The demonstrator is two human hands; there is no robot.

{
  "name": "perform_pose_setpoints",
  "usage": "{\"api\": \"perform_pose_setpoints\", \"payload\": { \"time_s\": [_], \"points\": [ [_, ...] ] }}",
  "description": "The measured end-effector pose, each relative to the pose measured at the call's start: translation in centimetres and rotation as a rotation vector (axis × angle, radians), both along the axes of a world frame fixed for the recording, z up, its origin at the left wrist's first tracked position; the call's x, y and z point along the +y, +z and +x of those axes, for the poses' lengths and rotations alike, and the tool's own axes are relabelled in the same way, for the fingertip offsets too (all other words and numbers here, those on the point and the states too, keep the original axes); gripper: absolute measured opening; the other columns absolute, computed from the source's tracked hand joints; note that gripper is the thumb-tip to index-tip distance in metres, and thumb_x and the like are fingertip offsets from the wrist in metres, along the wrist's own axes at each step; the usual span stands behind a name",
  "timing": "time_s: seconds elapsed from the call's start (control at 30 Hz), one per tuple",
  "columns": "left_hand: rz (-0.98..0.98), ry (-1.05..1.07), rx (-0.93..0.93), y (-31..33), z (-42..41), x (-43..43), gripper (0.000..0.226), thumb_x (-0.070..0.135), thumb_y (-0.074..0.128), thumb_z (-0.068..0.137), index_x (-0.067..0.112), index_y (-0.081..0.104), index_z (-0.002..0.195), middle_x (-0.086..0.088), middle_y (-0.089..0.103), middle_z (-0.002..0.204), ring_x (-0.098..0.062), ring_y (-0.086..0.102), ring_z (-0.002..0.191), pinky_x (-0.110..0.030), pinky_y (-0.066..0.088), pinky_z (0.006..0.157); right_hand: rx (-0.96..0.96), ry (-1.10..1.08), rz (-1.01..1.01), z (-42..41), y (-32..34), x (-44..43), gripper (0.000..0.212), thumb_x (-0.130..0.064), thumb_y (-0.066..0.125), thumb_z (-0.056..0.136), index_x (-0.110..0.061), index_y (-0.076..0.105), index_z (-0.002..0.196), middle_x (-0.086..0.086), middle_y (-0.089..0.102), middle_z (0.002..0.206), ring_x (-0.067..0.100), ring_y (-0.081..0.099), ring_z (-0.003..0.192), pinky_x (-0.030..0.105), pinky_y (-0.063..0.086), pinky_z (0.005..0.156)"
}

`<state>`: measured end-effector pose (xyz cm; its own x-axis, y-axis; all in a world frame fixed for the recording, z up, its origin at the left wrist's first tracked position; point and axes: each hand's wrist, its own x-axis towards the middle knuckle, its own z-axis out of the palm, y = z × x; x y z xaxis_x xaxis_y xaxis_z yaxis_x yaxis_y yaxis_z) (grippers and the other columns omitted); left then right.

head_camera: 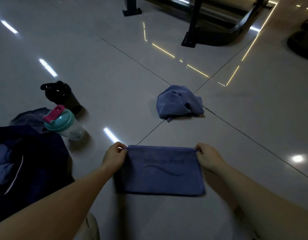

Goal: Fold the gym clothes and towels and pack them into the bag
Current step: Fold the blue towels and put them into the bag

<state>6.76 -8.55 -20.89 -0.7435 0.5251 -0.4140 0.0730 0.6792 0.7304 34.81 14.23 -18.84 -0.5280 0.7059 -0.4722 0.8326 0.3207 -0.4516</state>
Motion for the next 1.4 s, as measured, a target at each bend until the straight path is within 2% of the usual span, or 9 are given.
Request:
{"api": "perform_pose_setpoints", "payload": {
  "time_s": [0.17,0.77,0.83,0.93,1.07,1.13,1.23,1.3,1.4],
  "points": [
    [-0.058,-0.012,0.092,-0.2,-0.2,1.1,0.005,0.016,0.065,0.091,0.017,0.065,0.087,-0.003,0.070,0.083,-0.021,0.064,0.075,-0.032,0.048,0.067,0.023,-0.113,0.028,0.1,-0.8,0.7,0.012,-0.014,0.057,0.089,-0.022,0.059,0.081,0.007,0.069,0.086,0.031,0.062,0.081,0.040,0.053,0.071],
    [-0.213,-0.015,0.240,-1.4,0.1,2.9,0.013,0.029,0.064,0.092,0.018,0.061,0.085,-0.002,0.068,0.087,-0.025,0.063,0.084,-0.030,0.042,0.072,-0.033,-0.268,0.112,-1.0,-2.2,0.6,0.011,-0.013,0.059,0.089,-0.010,0.067,0.096,0.015,0.070,0.100,0.030,0.059,0.086,0.030,0.041,0.070],
    [-0.216,-0.038,0.265,-1.1,0.5,2.8,0.012,0.029,0.063,0.093,0.018,0.060,0.093,-0.003,0.068,0.096,-0.027,0.063,0.089,-0.033,0.044,0.074,-0.058,-0.237,0.156,-0.8,-2.0,0.4,0.011,-0.013,0.059,0.088,-0.009,0.063,0.098,0.016,0.068,0.103,0.032,0.059,0.087,0.034,0.045,0.071],
    [-0.164,-0.187,0.575,-0.7,2.2,1.8,0.027,0.026,0.065,0.091,0.014,0.061,0.115,-0.011,0.059,0.120,-0.035,0.058,0.105,-0.045,0.046,0.088,-0.096,-0.109,0.360,-0.7,-1.4,-0.6,0.024,-0.013,0.058,0.090,-0.006,0.056,0.112,0.016,0.058,0.112,0.037,0.058,0.097,0.043,0.049,0.079],
    [-0.151,-0.560,0.768,-1.5,6.3,0.2,0.057,0.040,0.053,0.097,0.016,0.042,0.148,-0.010,0.032,0.159,-0.030,0.032,0.143,-0.048,0.029,0.119,0.033,0.226,0.610,-1.3,-2.4,-4.9,0.046,-0.008,0.060,0.082,-0.001,0.060,0.127,0.021,0.057,0.133,0.040,0.058,0.112,0.050,0.050,0.092],
    [-0.191,-0.673,0.797,-2.4,7.6,-0.2,0.066,0.050,0.038,0.100,0.017,0.032,0.157,-0.009,0.023,0.165,-0.026,0.021,0.152,-0.044,0.012,0.125,0.071,0.386,0.538,-1.4,-3.8,-7.6,0.058,-0.020,0.055,0.089,0.000,0.050,0.143,0.020,0.045,0.151,0.039,0.050,0.132,0.052,0.044,0.108],
    [-0.251,-0.764,0.791,-3.5,7.2,-0.8,0.071,0.058,0.025,0.101,0.021,0.020,0.161,-0.008,0.017,0.168,-0.025,0.013,0.155,-0.041,0.002,0.125,-0.034,0.483,0.456,-0.6,-5.7,-9.7,0.069,-0.044,0.035,0.103,-0.006,0.020,0.159,0.011,0.012,0.168,0.029,0.018,0.154,0.046,0.015,0.126],
    [-0.278,-0.798,0.781,-3.9,6.3,-1.2,0.072,0.063,0.018,0.100,0.026,0.012,0.162,-0.006,0.012,0.169,-0.023,0.008,0.156,-0.038,0.000,0.125,-0.093,0.465,0.467,0.6,-6.4,-9.2,0.076,-0.058,0.015,0.103,-0.010,0.012,0.161,0.007,0.002,0.169,0.023,0.007,0.156,0.044,0.004,0.124],
    [-0.280,-0.828,0.763,-4.4,5.4,-1.9,0.072,0.066,0.014,0.100,0.032,-0.001,0.162,-0.002,-0.002,0.170,-0.019,-0.003,0.156,-0.035,-0.005,0.125,-0.163,0.435,0.472,2.4,-6.7,-7.8,0.082,-0.066,0.002,0.100,-0.012,0.005,0.162,0.005,-0.003,0.170,0.021,-0.001,0.156,0.044,0.002,0.123]
  ]
}}
